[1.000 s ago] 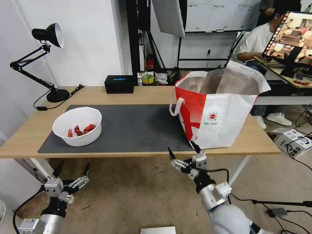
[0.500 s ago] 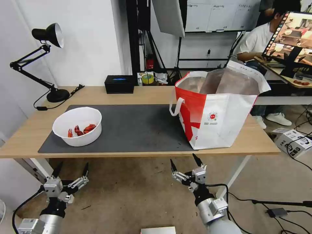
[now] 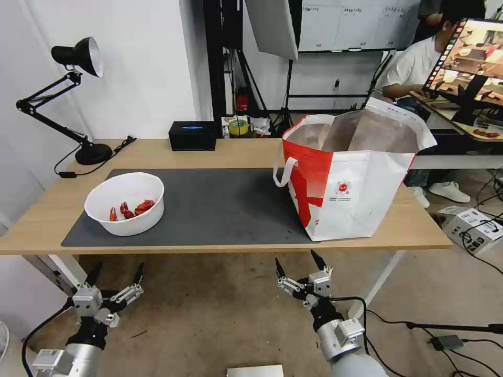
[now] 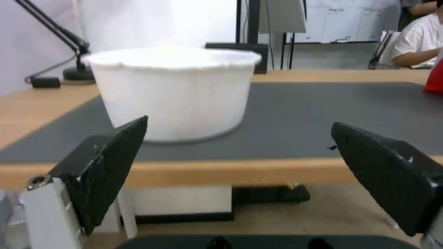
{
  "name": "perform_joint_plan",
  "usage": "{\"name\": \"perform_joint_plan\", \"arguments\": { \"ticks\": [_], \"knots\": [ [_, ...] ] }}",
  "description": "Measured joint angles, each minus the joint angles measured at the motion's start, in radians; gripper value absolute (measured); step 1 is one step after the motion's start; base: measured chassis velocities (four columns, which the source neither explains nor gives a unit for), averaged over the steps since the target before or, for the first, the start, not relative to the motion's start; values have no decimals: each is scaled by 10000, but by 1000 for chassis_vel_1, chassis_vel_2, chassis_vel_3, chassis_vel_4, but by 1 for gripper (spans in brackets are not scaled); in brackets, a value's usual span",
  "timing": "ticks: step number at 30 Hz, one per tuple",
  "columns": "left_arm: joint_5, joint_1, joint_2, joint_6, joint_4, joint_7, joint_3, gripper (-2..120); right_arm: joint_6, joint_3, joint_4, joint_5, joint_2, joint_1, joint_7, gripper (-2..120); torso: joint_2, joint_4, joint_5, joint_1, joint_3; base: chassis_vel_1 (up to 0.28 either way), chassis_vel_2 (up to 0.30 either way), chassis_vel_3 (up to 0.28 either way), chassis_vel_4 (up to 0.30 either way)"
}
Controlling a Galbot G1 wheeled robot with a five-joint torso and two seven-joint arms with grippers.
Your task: Pick up the trash from the table and place it into the takeout bag.
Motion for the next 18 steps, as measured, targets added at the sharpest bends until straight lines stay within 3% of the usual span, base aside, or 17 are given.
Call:
{"name": "perform_joint_plan", "arguments": {
  "ticks": [5, 12, 13, 14, 16, 18],
  "knots": [
    [-614, -299, 680, 342, -99, -193, -228, 100, -5, -2, 0, 5, -2, 4, 0, 100, 0, 0, 0, 0, 0, 0, 0, 0, 0],
    [-1601, -924, 2078, 977, -149, -779, -682, 100, -12, -1, 3, 10, -5, 9, 1, 100, 0, 0, 0, 0, 0, 0, 0, 0, 0],
    [-1982, -1162, 2526, 1177, -120, -962, -752, 100, -14, -2, 4, 11, -6, 9, 1, 100, 0, 1, -1, 0, 0, 0, 0, 0, 0],
    [-1982, -1162, 2526, 1177, -120, -962, -752, 100, -14, -2, 4, 11, -6, 9, 1, 100, 0, 1, -1, 0, 0, 0, 0, 0, 0],
    [-2851, -1605, 3349, 1651, -108, -1452, -753, 100, -16, -2, 6, 13, -8, 12, 1, 100, 0, 0, -2, 1, 0, 0, 0, 0, 0],
    [-3251, -1789, 3706, 1935, -113, -1748, -727, 100, -17, -2, 6, 13, -9, 12, 0, 100, 0, 0, -2, 1, 1, 0, 0, 0, 0]
  ]
}}
